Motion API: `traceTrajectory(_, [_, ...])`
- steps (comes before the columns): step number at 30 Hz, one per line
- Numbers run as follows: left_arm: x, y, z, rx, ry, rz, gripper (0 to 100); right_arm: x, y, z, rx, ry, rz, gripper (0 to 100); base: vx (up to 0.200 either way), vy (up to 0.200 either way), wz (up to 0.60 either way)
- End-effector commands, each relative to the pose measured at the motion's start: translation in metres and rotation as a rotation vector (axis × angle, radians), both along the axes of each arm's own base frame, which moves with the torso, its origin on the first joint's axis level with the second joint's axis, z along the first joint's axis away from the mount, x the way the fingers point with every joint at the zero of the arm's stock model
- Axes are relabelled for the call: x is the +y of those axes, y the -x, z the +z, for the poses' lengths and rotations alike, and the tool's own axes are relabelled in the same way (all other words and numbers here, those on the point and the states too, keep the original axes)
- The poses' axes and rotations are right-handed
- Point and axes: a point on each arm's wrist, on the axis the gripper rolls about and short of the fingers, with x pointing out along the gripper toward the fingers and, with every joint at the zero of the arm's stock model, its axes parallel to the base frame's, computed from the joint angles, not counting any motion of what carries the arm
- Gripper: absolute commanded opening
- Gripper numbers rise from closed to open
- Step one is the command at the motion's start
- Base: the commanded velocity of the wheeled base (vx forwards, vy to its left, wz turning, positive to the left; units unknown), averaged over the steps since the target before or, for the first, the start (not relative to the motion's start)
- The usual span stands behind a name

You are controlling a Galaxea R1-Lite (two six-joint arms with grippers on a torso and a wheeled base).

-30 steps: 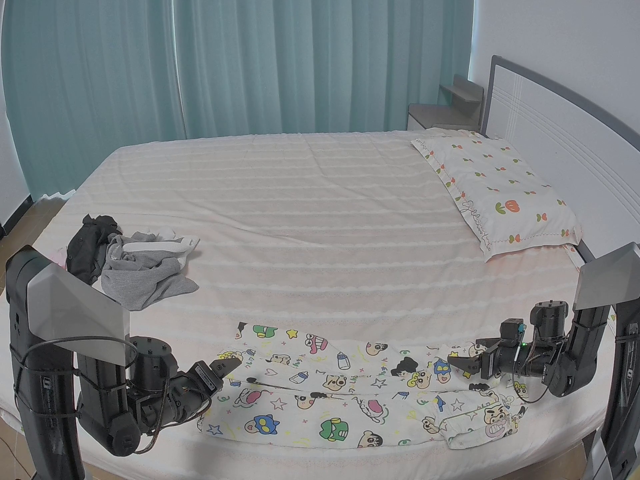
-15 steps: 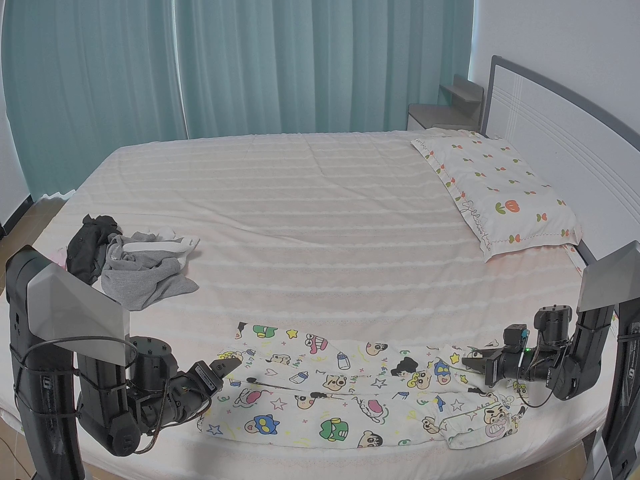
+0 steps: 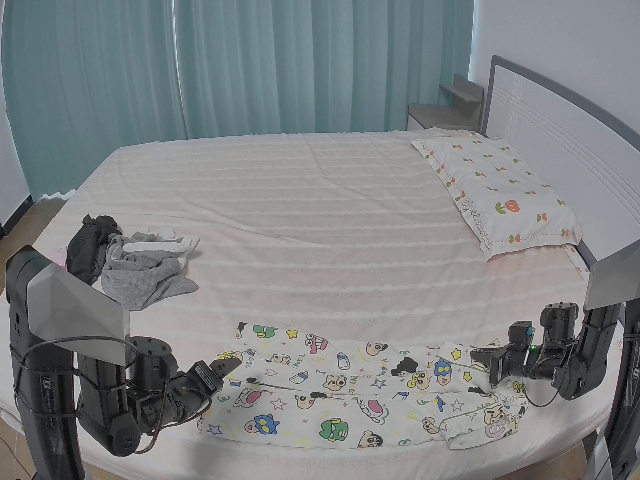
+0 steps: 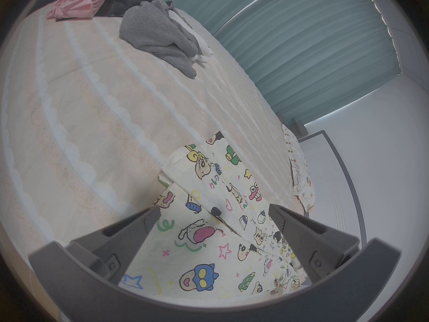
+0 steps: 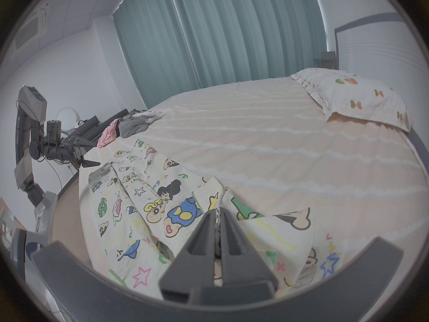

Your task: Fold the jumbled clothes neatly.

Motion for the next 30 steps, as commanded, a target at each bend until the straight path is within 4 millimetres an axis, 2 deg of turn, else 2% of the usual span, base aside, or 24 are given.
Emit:
traceTrajectory(1, [0.000,-0.001,0.001,-0.015,0.005,0.000,100,0.003,0.004,0.013,-0.058,0.009,0.017,0,0.000,0.000,0.00])
traceTrajectory(10, [0.000,-0.001,0.001,-0.014,0.004,-0.001,100,0.021,-0.001,0.007,-0.076,0.009,0.080,0,0.000,0.000,0.00])
traceTrajectory(18, [0.000,-0.001,0.001,-0.016,0.004,-0.001,100,0.014,-0.002,-0.001,-0.032,0.013,0.053,0,0.000,0.000,0.00])
traceTrajectory(19, [0.000,-0.001,0.001,-0.014,0.004,-0.001,100,0.014,-0.003,-0.001,-0.033,0.013,0.049,100,0.000,0.000,0.00])
traceTrajectory(26, [0.000,-0.001,0.001,-0.014,0.003,0.000,100,-0.002,-0.012,0.003,-0.075,0.038,-0.041,100,0.000,0.000,0.00])
traceTrajectory(30, [0.000,-0.001,0.001,-0.016,0.004,-0.001,100,-0.010,-0.015,0.014,-0.111,0.013,-0.079,100,0.000,0.000,0.00])
